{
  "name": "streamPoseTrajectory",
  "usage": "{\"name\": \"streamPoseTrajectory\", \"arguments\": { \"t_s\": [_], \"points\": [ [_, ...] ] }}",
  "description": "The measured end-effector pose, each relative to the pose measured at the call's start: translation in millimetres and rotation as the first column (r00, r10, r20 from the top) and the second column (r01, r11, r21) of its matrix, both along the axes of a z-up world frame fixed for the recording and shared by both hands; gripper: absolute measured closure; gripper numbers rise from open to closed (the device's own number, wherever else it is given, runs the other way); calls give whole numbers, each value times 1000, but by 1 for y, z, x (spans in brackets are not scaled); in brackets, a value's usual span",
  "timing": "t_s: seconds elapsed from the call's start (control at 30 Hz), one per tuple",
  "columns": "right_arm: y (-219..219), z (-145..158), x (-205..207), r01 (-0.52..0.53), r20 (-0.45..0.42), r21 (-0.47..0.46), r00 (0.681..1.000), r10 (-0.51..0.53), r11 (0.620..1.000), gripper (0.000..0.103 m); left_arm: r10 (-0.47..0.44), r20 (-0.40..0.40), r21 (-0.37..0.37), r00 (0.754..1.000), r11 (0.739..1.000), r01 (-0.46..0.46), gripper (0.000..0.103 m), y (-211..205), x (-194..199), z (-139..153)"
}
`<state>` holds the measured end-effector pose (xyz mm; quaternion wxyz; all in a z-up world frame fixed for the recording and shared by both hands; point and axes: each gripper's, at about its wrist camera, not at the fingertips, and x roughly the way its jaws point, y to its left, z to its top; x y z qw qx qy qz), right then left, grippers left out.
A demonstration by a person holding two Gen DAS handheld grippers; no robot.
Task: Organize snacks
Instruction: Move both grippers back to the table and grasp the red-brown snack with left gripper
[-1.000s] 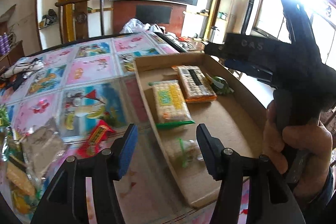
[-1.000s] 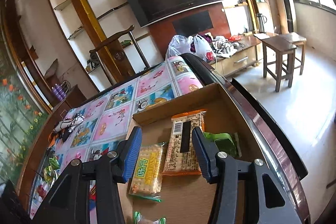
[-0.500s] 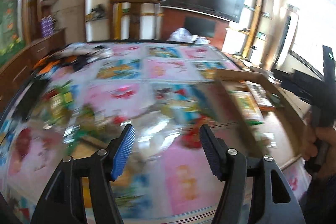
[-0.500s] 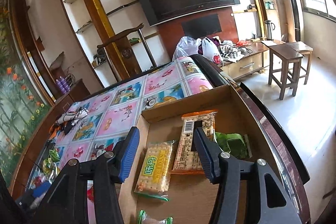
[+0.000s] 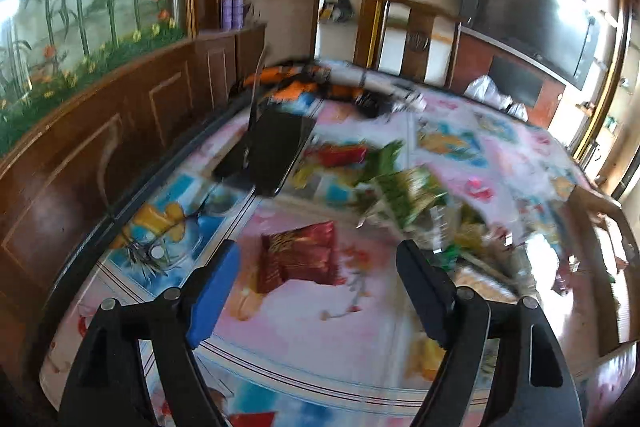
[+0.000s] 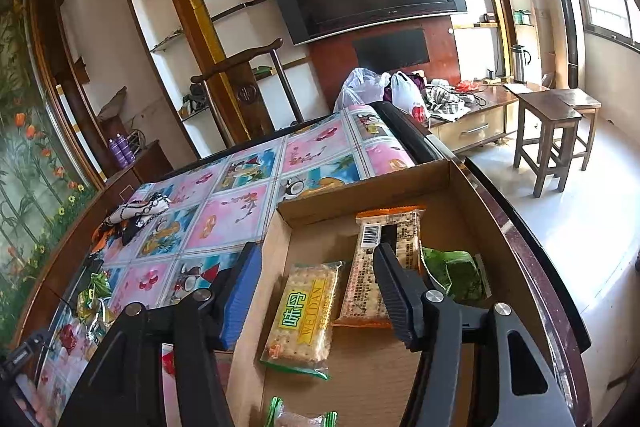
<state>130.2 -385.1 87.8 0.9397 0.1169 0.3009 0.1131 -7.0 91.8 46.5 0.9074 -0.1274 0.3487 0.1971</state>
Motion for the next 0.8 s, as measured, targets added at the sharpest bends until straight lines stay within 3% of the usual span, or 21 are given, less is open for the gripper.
{"name": "streamPoseTrajectory", "arguments": {
  "t_s": [0.23,0.4,0.5,0.57,0.7,0.8],
  "points": [
    [9,10,-11,-75,74,45,995,71,996,40,37,-60,-3,998,999,-37,23,15,16,-24],
    [63,7,-25,-274,71,71,960,270,959,36,34,-70,-28,997,999,-36,24,22,22,-27],
    [111,-4,-29,-396,-26,119,916,401,911,36,32,-82,-42,996,998,-36,24,26,26,-30],
    [136,-16,-28,-427,-111,224,882,458,876,36,25,-93,-22,995,999,-27,24,24,29,-30],
    [169,-42,-19,-365,-246,377,847,472,851,32,6,-111,-22,994,1000,-8,24,25,35,-33],
    [186,-57,-12,-287,-338,395,838,428,873,32,-14,-130,-33,991,999,10,24,24,41,-37]
  ]
}}
